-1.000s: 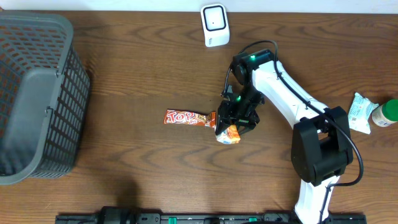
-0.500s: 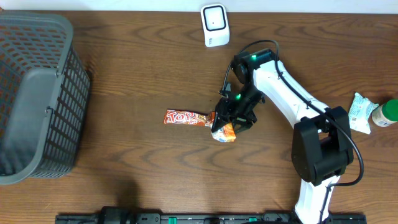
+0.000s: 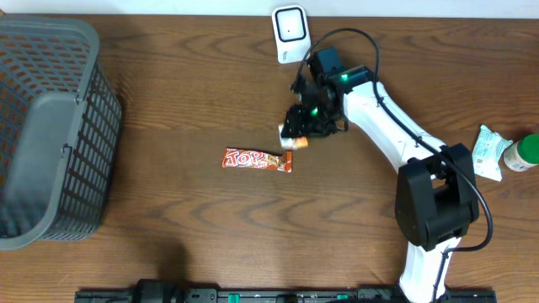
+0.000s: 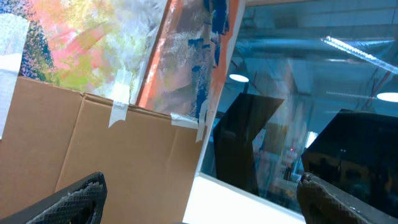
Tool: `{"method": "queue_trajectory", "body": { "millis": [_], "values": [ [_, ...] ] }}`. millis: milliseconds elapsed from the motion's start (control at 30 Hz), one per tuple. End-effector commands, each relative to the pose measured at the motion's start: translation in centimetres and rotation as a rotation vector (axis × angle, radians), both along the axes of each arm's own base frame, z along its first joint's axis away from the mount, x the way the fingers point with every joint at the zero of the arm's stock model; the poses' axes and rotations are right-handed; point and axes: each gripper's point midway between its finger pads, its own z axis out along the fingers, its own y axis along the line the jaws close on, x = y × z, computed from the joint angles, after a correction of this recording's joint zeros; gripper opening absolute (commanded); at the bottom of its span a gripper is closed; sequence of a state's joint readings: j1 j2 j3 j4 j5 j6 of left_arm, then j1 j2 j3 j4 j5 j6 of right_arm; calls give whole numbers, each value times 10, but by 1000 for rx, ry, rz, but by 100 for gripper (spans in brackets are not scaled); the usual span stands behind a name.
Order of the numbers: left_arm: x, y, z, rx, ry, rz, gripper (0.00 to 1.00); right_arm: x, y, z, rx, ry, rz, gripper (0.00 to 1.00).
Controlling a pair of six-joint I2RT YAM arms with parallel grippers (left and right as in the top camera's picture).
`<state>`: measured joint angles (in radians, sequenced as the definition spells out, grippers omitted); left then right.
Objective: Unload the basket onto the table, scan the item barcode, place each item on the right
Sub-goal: 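Hold the tissue pack against the white scanner face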
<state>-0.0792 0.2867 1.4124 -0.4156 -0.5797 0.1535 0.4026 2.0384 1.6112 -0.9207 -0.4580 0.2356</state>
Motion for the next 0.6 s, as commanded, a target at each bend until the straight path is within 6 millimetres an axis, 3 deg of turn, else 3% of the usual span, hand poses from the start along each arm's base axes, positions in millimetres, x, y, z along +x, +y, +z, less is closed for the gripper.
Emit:
{"method": "queue_trajectory", "body": {
  "millis": [0,300,467,567],
  "values": [
    [-4,1,0,-10,-11,10,98,35,-3,2,-18,-132,-37,44],
    [-4,1,0,-9,-11,10,98,123,-19,31,-150,-571,-107,45],
    [-4,1,0,-9,-11,10,98,159,-17,52,-170,-776,-96,45],
    [-4,1,0,-10,-11,10,98,178,-16,50,-181,-857,-101,45]
  ]
}}
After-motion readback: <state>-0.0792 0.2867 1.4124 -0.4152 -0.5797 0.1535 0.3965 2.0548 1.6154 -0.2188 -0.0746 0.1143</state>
